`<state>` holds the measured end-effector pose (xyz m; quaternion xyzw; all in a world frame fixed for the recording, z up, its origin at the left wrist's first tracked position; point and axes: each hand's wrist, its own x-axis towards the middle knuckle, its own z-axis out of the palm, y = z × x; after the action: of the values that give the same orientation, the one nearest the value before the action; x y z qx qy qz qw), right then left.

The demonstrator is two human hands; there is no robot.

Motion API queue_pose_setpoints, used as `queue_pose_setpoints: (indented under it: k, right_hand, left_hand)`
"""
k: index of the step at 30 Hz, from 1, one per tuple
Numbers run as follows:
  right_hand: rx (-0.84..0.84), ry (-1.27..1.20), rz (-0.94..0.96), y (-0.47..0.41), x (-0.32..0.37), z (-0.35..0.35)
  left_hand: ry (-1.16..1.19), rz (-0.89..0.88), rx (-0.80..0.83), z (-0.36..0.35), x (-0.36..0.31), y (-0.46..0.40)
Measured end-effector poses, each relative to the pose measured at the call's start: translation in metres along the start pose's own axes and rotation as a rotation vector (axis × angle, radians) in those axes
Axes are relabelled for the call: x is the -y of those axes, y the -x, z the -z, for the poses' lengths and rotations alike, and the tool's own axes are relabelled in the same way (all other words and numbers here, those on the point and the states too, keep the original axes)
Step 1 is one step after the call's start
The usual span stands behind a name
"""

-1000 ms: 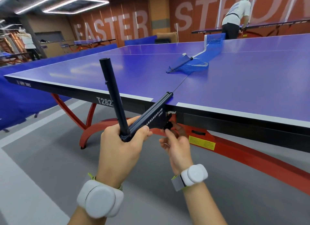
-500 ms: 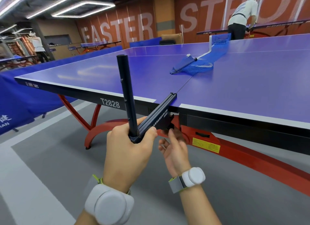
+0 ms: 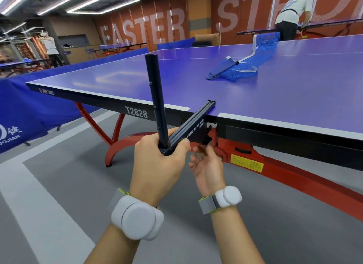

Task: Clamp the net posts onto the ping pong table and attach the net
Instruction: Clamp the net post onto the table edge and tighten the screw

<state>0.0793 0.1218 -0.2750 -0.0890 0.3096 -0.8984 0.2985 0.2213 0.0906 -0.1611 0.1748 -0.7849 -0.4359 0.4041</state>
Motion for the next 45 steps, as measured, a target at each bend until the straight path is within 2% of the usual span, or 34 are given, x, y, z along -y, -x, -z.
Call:
queue_pose_setpoints:
  k: [3, 10, 21, 25, 29, 38, 40, 43, 45]
  right_hand:
    - [0.035, -0.019, -0.074, -0.003, -0.004, 0.004]
    - [0.085, -0.246, -0.055, -0.003, -0.004, 0.005]
    - [0.118, -0.155, -0.082, -0.025, -0.005, -0.003]
    - [0.045, -0.170, 0.048, -0.021, -0.016, 0.004]
    - [-0.024, -0.082, 0.184, -0.019, -0.021, 0.001]
    - [0.177, -0.199, -0.206, -0.032, 0.009, 0.008]
    - [0.133, -0.143, -0.134, -0.030, 0.002, 0.006]
    - [0.003, 0.046, 0.094, -0.025, -0.014, 0.002]
    - [-0.011, 0.059, 0.122, -0.023, -0.021, 0.001]
  left_hand:
    - [-0.018, -0.012, -0.009, -0.001, -0.001, 0.002]
    - [-0.054, -0.010, -0.017, 0.000, -0.001, 0.001]
    - [-0.087, -0.037, -0.021, -0.002, -0.007, 0.001]
    - [-0.095, -0.027, -0.021, -0.001, -0.006, 0.001]
    - [-0.101, -0.027, -0.016, 0.000, -0.006, 0.000]
    - [-0.098, -0.026, -0.030, 0.000, -0.008, -0.002]
    - [-0.089, -0.016, -0.027, 0.000, -0.009, -0.002]
    - [-0.095, -0.015, -0.026, 0.001, -0.008, -0.003]
    - [-0.100, -0.014, -0.015, 0.001, -0.007, -0.003]
